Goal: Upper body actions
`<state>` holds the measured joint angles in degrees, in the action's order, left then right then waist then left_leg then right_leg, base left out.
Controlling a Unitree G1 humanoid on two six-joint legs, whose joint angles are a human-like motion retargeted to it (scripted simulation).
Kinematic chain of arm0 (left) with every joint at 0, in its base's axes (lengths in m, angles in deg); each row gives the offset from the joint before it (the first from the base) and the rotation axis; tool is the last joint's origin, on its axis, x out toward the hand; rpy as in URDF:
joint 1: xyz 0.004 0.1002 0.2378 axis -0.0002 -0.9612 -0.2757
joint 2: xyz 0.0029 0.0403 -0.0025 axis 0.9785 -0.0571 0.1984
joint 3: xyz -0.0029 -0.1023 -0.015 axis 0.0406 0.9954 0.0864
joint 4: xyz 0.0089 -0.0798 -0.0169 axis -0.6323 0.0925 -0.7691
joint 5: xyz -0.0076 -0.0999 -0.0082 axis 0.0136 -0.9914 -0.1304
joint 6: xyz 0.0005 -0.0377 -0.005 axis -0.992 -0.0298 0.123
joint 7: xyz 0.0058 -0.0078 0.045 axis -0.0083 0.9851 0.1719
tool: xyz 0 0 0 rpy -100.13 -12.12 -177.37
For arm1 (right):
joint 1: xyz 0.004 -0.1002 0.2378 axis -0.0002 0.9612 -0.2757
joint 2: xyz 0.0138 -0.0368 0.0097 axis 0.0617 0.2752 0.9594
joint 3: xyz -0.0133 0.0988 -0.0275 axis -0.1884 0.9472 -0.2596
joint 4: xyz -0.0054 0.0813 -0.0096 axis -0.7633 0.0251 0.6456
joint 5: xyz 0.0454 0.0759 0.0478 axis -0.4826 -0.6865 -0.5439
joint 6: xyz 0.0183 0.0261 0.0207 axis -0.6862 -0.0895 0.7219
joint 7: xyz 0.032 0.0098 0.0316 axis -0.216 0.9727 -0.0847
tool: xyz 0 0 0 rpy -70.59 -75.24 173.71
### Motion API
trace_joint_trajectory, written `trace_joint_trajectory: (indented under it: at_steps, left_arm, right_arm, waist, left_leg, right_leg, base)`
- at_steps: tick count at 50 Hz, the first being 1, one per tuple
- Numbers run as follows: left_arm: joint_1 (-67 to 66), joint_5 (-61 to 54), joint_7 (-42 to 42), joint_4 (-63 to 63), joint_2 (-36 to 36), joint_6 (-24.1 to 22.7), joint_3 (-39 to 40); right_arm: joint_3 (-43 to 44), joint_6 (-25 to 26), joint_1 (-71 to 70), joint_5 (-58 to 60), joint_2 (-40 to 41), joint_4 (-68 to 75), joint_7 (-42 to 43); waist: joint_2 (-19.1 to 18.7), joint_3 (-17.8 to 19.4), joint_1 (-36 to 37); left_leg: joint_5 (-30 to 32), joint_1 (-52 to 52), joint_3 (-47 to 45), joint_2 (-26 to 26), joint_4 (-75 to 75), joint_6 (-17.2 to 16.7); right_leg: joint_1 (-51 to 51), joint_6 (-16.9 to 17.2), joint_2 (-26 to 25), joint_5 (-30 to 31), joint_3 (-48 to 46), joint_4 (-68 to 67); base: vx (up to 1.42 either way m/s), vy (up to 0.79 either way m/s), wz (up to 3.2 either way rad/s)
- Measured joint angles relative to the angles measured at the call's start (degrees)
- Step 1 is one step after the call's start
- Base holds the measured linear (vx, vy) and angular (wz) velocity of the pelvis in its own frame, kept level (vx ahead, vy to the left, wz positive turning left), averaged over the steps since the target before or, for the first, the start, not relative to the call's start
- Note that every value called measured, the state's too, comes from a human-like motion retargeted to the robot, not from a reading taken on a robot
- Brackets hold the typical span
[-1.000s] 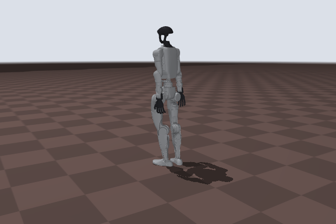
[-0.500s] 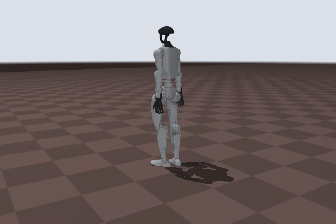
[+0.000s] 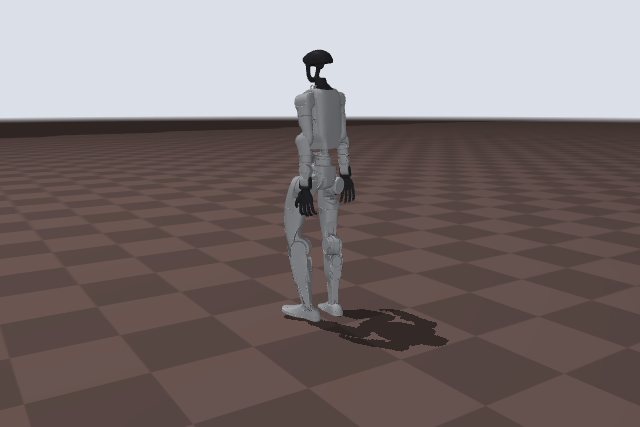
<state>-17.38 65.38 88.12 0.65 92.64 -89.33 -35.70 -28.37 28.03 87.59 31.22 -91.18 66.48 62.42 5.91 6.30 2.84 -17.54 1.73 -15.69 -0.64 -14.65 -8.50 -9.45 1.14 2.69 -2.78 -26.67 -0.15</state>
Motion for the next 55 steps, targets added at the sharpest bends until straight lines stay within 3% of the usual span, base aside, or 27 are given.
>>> trace_joint_trajectory:
  at_steps: [5, 10, 14, 20, 28, 30, 35, 43, 48, 50, 51, 55]
  left_arm:
    - [-0.4, -0.71, -0.55, 0.68, -0.37, -0.08, 0.89]
    - [-1.27, -1.85, -1.51, 0.96, -0.55, -0.58, 1.75]
    - [-1.91, -1.74, -2.08, 1.3, -0.2, -0.62, 1.81]
    - [-1.59, -3.09, -2.14, 2.05, 0.26, -0.24, 1.65]
    - [2.24, -3.11, -2.45, -0.53, 2.82, -0.46, -0.15]
    - [2.3, -3.38, -2.37, -0.81, 3.47, -0.43, 0.25]
    - [2.3, -2.29, -2.64, -0.21, 5.03, 0.8, 0.69]
    - [-0.1, -1.49, -3.22, 1.03, 3.88, 1.02, 1.85]
    - [-0.6, -1.78, -3.28, 1.7, 2.14, 1.07, 1.74]
    - [-0.4, -1.69, -3.21, 1.5, 1.48, 1.03, 1.27]
    - [-0.31, -1.65, -3.16, 1.36, 1.21, 1.01, 0.9]
    - [0.56, -1.91, -3.19, 0.79, -0.13, 1.27, 0.17]
  right_arm:
    - [-0.28, 0.69, -0.51, 1.09, -0.42, -0.19, 0.05]
    - [-0.3, -0.31, -0.87, -0.62, -0.26, -1.16, -0.85]
    - [-0.72, -0.56, -0.94, 0.34, -0.36, -2.25, -1.25]
    - [-0.93, -0.54, -1.56, 0.46, -0.58, -3.47, -1.28]
    - [-1.65, -1.27, -2.04, -1.73, -0.44, -4.53, -2.11]
    - [-2.66, -1.22, -1.84, -0.78, -0.24, -4.32, -1.5]
    - [-2.48, -1.3, -1.27, -1.24, -0.06, -2.06, -0.18]
    - [-0.04, 0.4, -1.38, -3.27, -1.67, 4.37, 2.06]
    - [0.67, 0.74, -1.06, -4.26, -2.05, 4.66, 2.13]
    - [0.7, 0.79, -0.99, -4.39, -2.1, 4.43, 1.94]
    - [0.72, 0.87, -0.89, -4.23, -2.03, 4.33, 1.85]
    - [0.67, 1.54, -1.31, -3.15, -1.61, 3.93, 1.3]
  waist:
    - [0.61, 0.29, -0.44]
    - [2.01, 1.36, 1.36]
    - [2.38, 1.58, 4.62]
    - [1.31, 0.23, -0.84]
    - [1.64, 3.54, 0.53]
    - [1.01, 3.4, 0.72]
    - [-0.65, 3.58, -1.42]
    - [-1.77, 0.9, -0.78]
    - [-2.6, -1.52, -0.54]
    - [-2.2, -2.24, 0.33]
    - [-2.11, -2.57, 0.51]
    - [-2.79, -3.65, 1.47]
  left_leg:
    - [0.87, 2.27, 4.22, 0.55, -7.14, 0.16]
    - [0.91, 1.53, 15.54, 4.83, -6.85, 5.28]
    - [-0.21, -1.21, 22.75, 7.52, -2.64, 7.26]
    - [-1.94, -5.1, 11.81, 4.99, 5.05, 11.99]
    - [-1.12, -9.09, -1.63, 5.09, 10.95, 15.13]
    - [-1.39, -9.31, -5.36, 4.12, 11.64, 15.54]
    - [-1.88, -10.81, -11.64, 2.25, 13.49, 16.25]
    - [-3.76, -12.97, -21.96, 1.74, 16.07, 15.77]
    - [-4.89, -12.54, -27.86, 1.42, 16.57, 14.57]
    - [-5.35, -12.45, -29.91, 2.35, 16.84, 14.08]
    - [-5.44, -12.58, -30.7, 2.62, 17.02, 13.74]
    - [-5.4, -13.01, -35.3, 1.91, 17.41, 11.82]
  right_leg:
    - [0.48, 0.07, 1.22, 1.18, 3.12, -0.3]
    - [0.92, 0.33, 3.37, 2.95, 8.5, -0.88]
    - [2.45, 0.73, 4.37, 4.95, 14.21, -1.45]
    - [5.18, 2.69, 5.2, 7.28, 15.88, -2.48]
    - [11.05, 3.58, 4.67, 12.46, 24.67, -5.03]
    - [11.83, 2.02, 5.43, 11.09, 18.13, -5.95]
    - [7.32, -1.76, 7.22, 6.12, -10.85, -3.88]
    - [6.14, -2.24, 7.26, 6.66, -14.6, -7.17]
    - [3.34, -3.61, 6.7, 4.15, -24.85, -6.48]
    - [2.11, -1.19, 6.37, 1.9, -28.29, -4.61]
    - [1.97, -2.16, 5.77, 2.57, -29.86, -3.16]
    - [5.64, -4.33, 4.29, 4.2, -20.03, -0.79]
  base:
    - [0.01, 0.05, -0.38]
    - [0.04, 0.08, -1.12]
    - [0.08, 0.11, -1.67]
    - [0.0, 0.18, -0.74]
    - [-0.15, 0.15, -1.44]
    - [-0.22, 0.08, -2.02]
    - [-0.24, 0.07, -1.39]
    - [-0.13, 0.01, -1.64]
    - [-0.16, -0.08, -1.58]
    - [-0.11, -0.08, -1.58]
    - [-0.11, -0.16, -1.39]
    - [-0.11, -0.21, -1.16]
